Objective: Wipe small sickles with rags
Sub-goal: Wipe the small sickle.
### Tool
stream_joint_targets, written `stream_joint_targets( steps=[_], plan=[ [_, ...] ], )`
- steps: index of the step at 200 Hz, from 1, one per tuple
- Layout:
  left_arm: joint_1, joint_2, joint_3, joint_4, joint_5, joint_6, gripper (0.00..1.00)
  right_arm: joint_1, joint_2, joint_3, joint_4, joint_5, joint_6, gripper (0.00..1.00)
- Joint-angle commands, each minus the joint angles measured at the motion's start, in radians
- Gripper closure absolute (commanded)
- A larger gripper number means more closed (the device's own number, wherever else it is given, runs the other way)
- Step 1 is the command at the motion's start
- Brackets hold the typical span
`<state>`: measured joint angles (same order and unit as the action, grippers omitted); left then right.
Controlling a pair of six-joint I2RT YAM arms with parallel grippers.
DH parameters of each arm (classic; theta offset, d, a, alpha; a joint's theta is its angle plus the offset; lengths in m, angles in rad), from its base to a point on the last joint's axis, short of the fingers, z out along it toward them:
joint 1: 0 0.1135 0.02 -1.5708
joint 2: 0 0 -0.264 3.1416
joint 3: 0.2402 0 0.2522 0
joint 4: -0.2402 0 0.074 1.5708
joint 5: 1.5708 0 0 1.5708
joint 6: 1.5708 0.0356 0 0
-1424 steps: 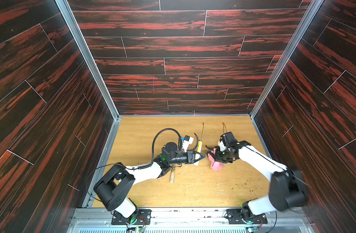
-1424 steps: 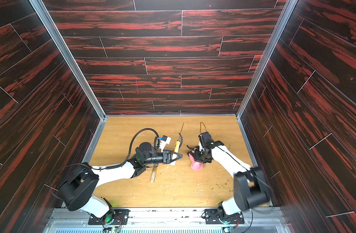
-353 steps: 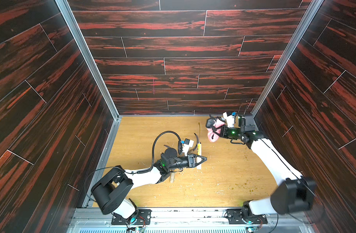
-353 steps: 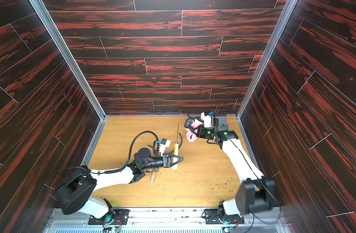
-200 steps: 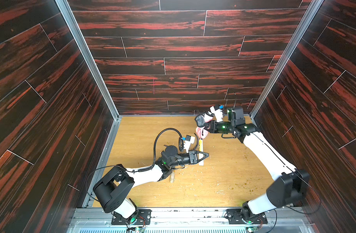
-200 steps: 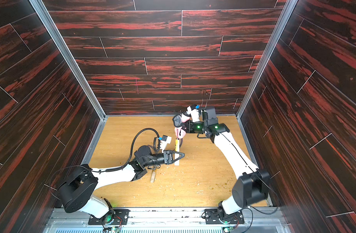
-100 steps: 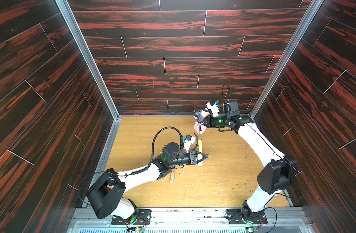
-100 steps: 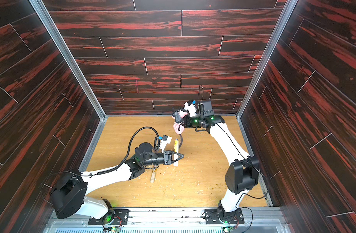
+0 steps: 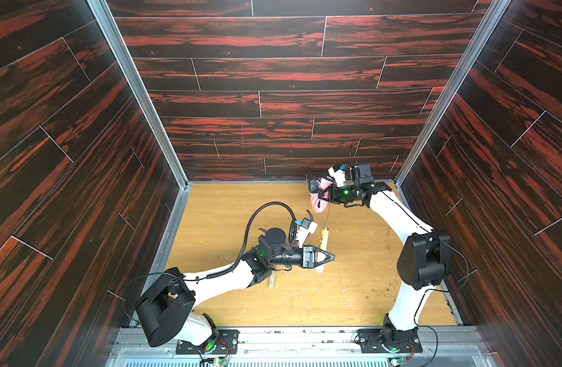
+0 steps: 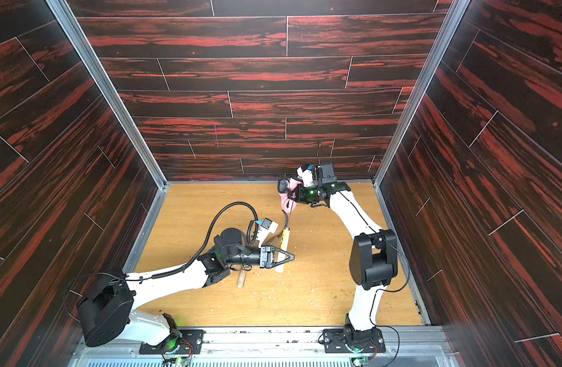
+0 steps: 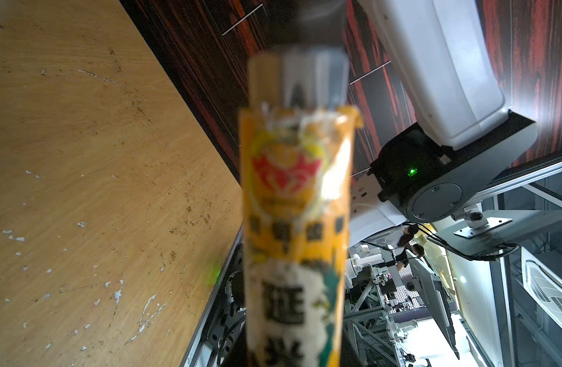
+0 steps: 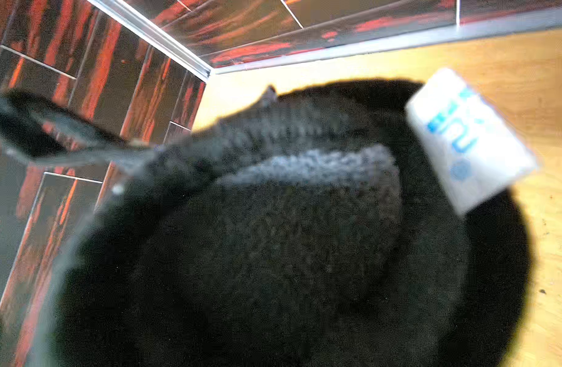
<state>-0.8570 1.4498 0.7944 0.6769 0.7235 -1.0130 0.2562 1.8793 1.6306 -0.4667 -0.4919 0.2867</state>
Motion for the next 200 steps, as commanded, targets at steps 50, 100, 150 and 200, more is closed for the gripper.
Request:
stream_joint_targets(
  steps=[50,100,150,200],
  plan=[
    [0.021,-0.035,-0.036,0.121,-0.025,-0.027,1.00,-0.028,-0.344,-0.335,0.027,0.125,0.009,1.00],
    [0.050,-0.002,-0.014,0.139,-0.014,-0.043,1.00,0.057,-0.595,-0.381,-0.033,0.125,-0.019,1.00],
    [0.058,0.011,0.003,0.144,0.002,-0.058,1.00,0.185,-0.618,-0.293,-0.098,0.200,-0.085,1.00],
    [0.058,0.002,0.008,0.119,0.008,-0.045,1.00,0.199,-0.551,-0.263,-0.051,0.184,-0.080,1.00]
  ],
)
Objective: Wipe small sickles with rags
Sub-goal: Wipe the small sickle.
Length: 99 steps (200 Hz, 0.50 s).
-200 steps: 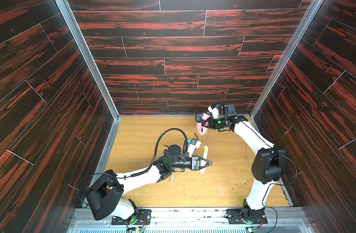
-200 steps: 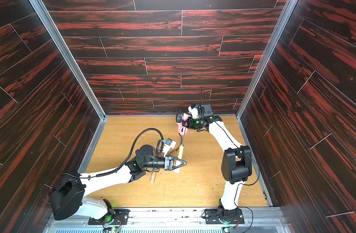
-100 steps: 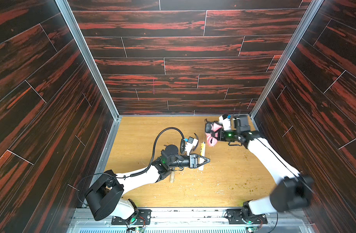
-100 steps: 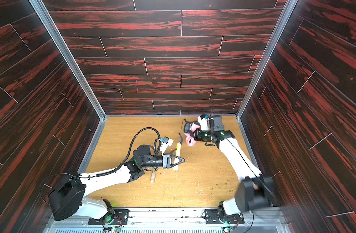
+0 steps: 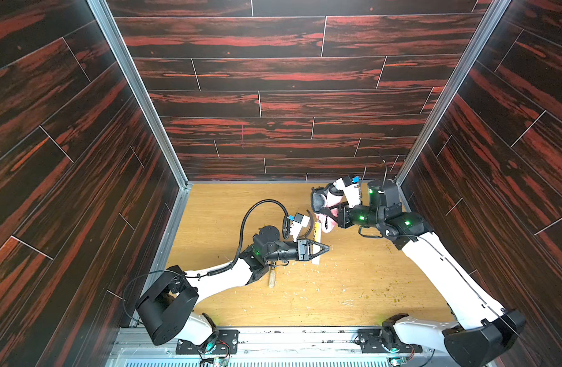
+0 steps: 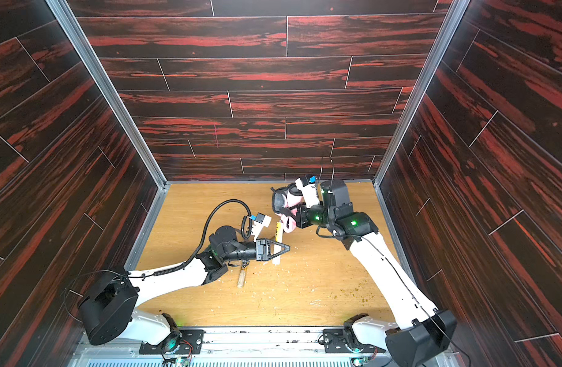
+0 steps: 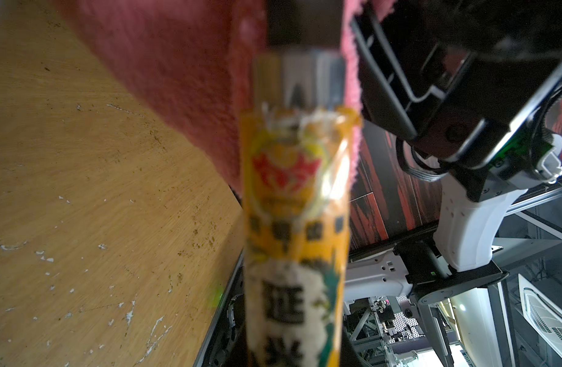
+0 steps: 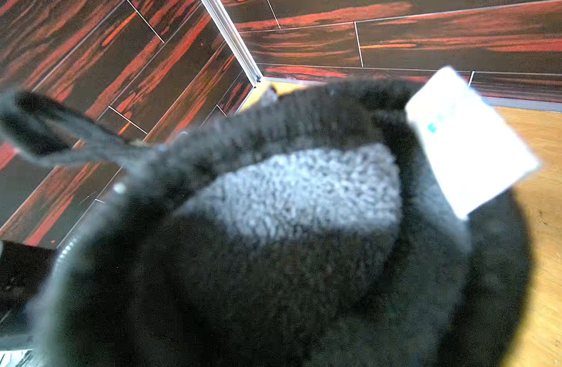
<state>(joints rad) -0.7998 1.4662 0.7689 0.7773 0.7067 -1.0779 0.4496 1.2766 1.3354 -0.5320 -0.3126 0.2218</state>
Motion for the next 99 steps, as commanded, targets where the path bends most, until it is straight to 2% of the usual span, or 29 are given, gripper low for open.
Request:
stream_joint_targets(
  steps=[1,48,99],
  plan=[
    [0.000,-0.014,0.033,0.018,0.024,0.019,1.00,0.007,0.053,0.032,0.015,0.004,-0.015,1.00],
    [-0.004,-0.018,0.030,-0.002,0.037,0.031,1.00,0.000,0.155,0.110,0.034,0.018,-0.013,1.00],
    [-0.016,-0.037,0.021,-0.067,0.030,0.070,1.00,-0.064,0.270,0.228,0.029,-0.024,-0.002,1.00]
  ],
)
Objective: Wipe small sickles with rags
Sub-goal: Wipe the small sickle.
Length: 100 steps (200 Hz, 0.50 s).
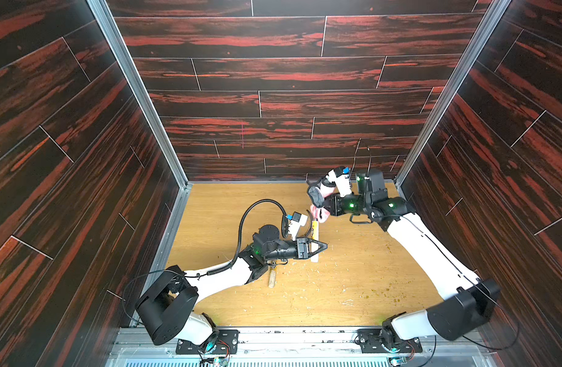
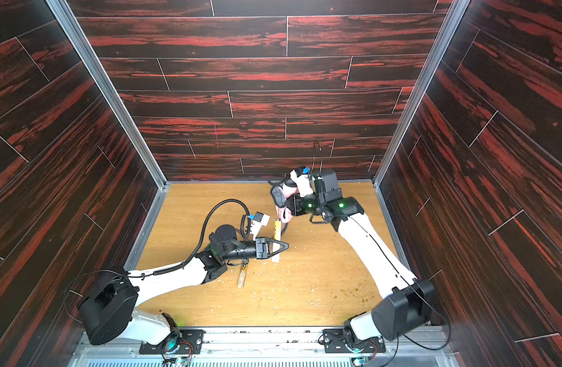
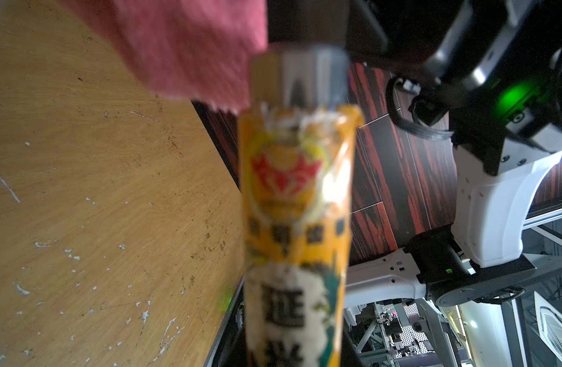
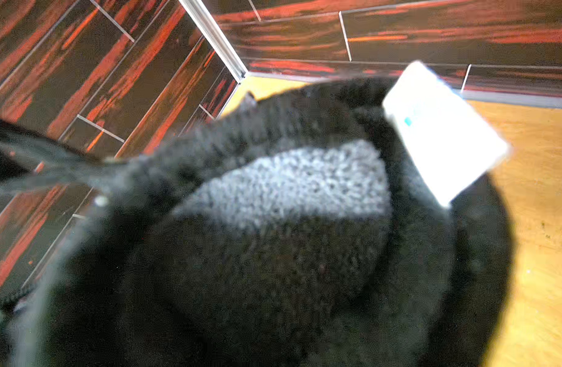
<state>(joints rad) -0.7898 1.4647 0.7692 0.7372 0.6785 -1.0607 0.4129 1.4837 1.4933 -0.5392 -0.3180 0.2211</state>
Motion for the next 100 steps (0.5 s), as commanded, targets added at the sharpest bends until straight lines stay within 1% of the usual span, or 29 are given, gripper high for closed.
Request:
stream_joint_targets(
  steps=[1,17,23,48,100],
  plan=[
    [-0.026,-0.035,0.020,-0.028,0.058,0.054,1.00,-0.028,0.065,0.074,0.036,-0.019,-0.002,1.00],
    [-0.028,-0.036,0.016,-0.038,0.059,0.058,1.00,-0.043,0.100,0.112,0.030,-0.021,-0.006,1.00],
    [-0.031,-0.037,0.015,-0.042,0.059,0.060,1.00,-0.048,0.113,0.128,0.026,-0.060,-0.008,1.00],
    [-0.038,-0.044,0.015,-0.071,0.064,0.081,1.00,-0.070,0.173,0.179,0.021,-0.086,-0.013,1.00],
    [-0.050,-0.074,0.017,-0.164,0.068,0.131,1.00,-0.113,0.292,0.244,0.021,-0.143,-0.006,1.00]
  ],
)
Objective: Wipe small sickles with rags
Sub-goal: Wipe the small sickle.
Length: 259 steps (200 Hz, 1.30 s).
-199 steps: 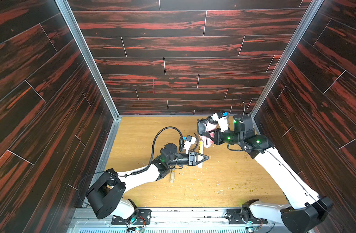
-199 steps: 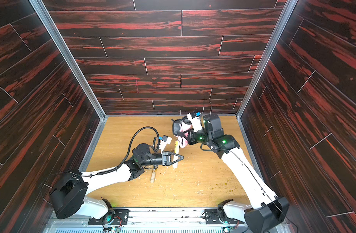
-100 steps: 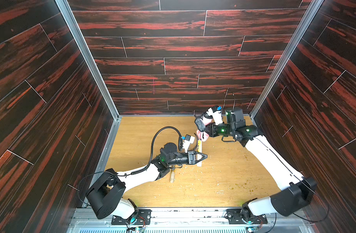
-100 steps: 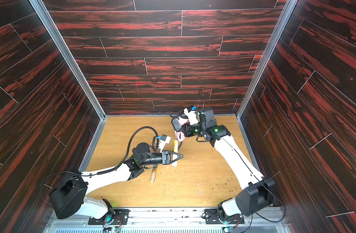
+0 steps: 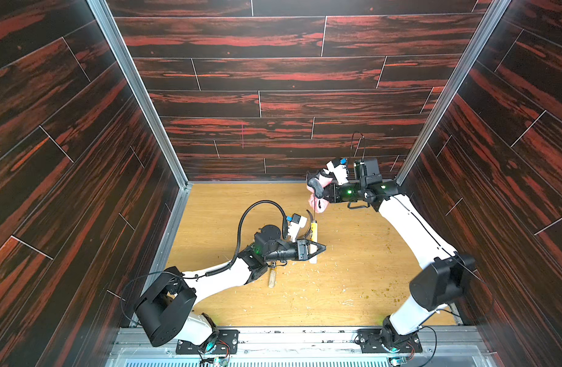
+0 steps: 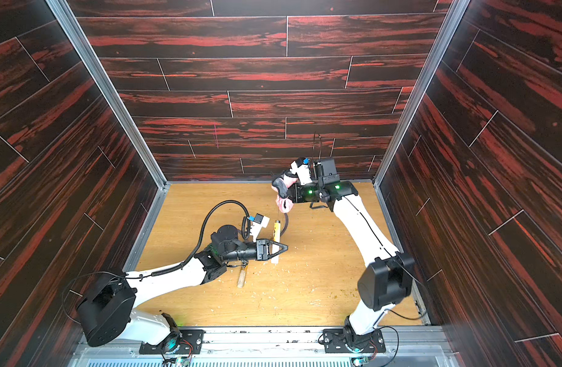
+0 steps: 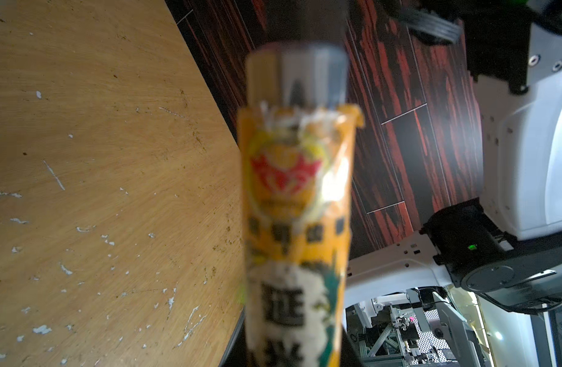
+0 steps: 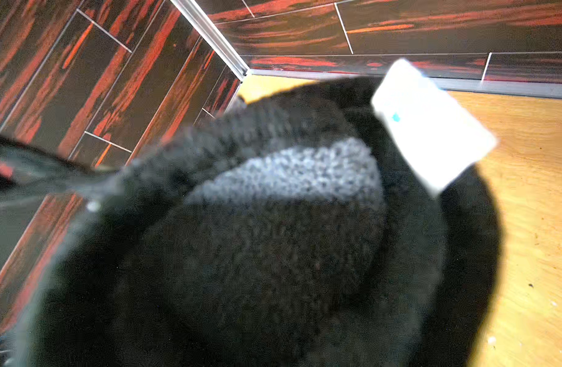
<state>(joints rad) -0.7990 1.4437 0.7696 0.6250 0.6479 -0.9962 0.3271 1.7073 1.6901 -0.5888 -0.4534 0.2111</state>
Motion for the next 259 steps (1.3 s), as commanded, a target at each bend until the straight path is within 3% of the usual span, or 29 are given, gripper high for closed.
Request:
stream_joint_targets(
  steps=[1,55,129,157,182,227,259],
  plan=[
    [-0.041,-0.053,0.016,-0.053,0.098,0.066,1.00,-0.029,0.073,0.049,0.071,-0.009,0.005,1.00],
    [-0.042,-0.075,-0.014,-0.065,0.081,0.065,1.00,-0.087,0.138,0.023,0.103,-0.028,0.030,1.00],
    [-0.041,-0.133,-0.079,-0.156,0.003,0.089,1.00,-0.195,0.076,-0.170,0.136,0.053,0.030,1.00],
    [-0.041,-0.155,-0.062,-0.316,-0.072,0.158,1.00,-0.199,-0.024,-0.253,0.124,0.088,0.022,1.00],
    [-0.039,-0.139,0.043,-0.637,-0.176,0.316,1.00,-0.178,-0.176,-0.327,0.107,0.083,0.014,1.00],
    [-0.052,-0.037,0.249,-1.009,-0.344,0.516,1.00,-0.014,-0.362,-0.331,-0.020,0.162,-0.038,1.00],
    [-0.072,-0.003,0.331,-1.121,-0.454,0.596,1.00,0.085,-0.370,-0.310,-0.094,0.195,-0.030,1.00]
  ],
)
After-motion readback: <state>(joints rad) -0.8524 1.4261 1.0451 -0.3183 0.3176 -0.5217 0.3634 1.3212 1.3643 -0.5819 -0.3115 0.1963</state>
